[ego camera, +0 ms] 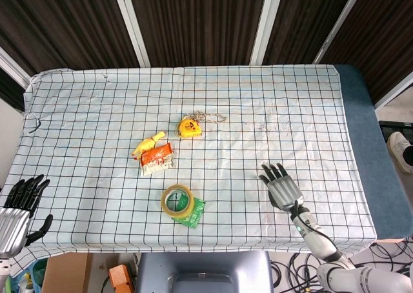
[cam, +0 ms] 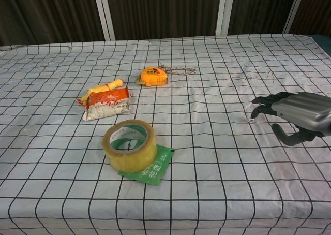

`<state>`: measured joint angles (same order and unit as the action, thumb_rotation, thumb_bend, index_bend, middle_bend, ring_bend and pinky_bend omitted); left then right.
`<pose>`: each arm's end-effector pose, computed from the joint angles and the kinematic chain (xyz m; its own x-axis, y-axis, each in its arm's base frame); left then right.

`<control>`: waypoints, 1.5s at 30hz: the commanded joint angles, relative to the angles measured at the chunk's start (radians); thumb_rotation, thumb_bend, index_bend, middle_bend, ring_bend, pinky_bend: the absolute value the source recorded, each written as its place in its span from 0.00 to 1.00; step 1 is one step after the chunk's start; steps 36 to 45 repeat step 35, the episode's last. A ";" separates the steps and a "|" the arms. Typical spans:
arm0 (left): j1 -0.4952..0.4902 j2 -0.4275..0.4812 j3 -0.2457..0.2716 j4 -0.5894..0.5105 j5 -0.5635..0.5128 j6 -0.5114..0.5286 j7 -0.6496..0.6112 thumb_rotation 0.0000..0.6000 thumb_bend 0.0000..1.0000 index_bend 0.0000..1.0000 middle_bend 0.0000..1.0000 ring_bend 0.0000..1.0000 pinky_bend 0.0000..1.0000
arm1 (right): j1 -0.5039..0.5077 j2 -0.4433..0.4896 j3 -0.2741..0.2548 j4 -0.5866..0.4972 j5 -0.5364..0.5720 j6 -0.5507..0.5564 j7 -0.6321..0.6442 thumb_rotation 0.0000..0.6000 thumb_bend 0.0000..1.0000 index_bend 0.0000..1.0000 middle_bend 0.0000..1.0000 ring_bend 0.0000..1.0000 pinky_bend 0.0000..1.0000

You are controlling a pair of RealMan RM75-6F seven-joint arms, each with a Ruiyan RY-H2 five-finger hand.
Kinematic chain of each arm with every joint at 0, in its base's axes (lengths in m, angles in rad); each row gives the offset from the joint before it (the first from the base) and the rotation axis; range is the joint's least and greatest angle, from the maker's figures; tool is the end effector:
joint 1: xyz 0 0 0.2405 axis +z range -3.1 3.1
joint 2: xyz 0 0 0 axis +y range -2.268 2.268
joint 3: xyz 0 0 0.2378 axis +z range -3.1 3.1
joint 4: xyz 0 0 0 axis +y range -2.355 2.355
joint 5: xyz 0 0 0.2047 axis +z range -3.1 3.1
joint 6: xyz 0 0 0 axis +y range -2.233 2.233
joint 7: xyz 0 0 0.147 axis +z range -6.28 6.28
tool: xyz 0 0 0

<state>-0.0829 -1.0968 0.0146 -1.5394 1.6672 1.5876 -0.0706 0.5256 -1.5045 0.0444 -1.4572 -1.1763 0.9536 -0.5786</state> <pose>-0.2852 0.1675 0.1634 0.4190 -0.0301 0.9075 0.8923 -0.1711 -0.4177 -0.2272 -0.2741 -0.0154 0.6937 -0.3240 0.6432 -0.7194 -0.3551 0.5970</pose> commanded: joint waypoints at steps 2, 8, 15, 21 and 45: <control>0.000 -0.001 0.000 0.000 -0.002 -0.002 0.002 1.00 0.41 0.00 0.02 0.00 0.01 | -0.002 0.009 -0.006 -0.004 0.019 -0.001 -0.008 0.87 0.74 0.19 0.00 0.00 0.00; -0.002 -0.002 -0.002 -0.001 -0.003 -0.006 0.006 1.00 0.41 0.00 0.02 0.00 0.01 | -0.022 0.039 -0.024 -0.029 0.000 0.043 -0.003 0.87 0.74 0.18 0.00 0.00 0.00; 0.000 -0.001 -0.002 -0.002 -0.001 0.000 0.002 1.00 0.41 0.00 0.02 0.00 0.01 | -0.115 0.140 -0.069 -0.123 -0.133 0.220 0.074 0.87 0.74 0.15 0.00 0.00 0.00; 0.008 -0.001 -0.001 -0.001 0.003 0.014 0.004 1.00 0.41 0.00 0.02 0.00 0.01 | -0.321 0.292 -0.192 -0.261 -0.333 0.550 0.137 0.87 0.65 0.04 0.00 0.00 0.00; 0.006 -0.015 0.003 -0.008 0.012 0.006 0.046 1.00 0.41 0.00 0.02 0.00 0.01 | -0.488 0.321 -0.213 -0.166 -0.483 0.744 0.295 0.86 0.54 0.00 0.00 0.00 0.00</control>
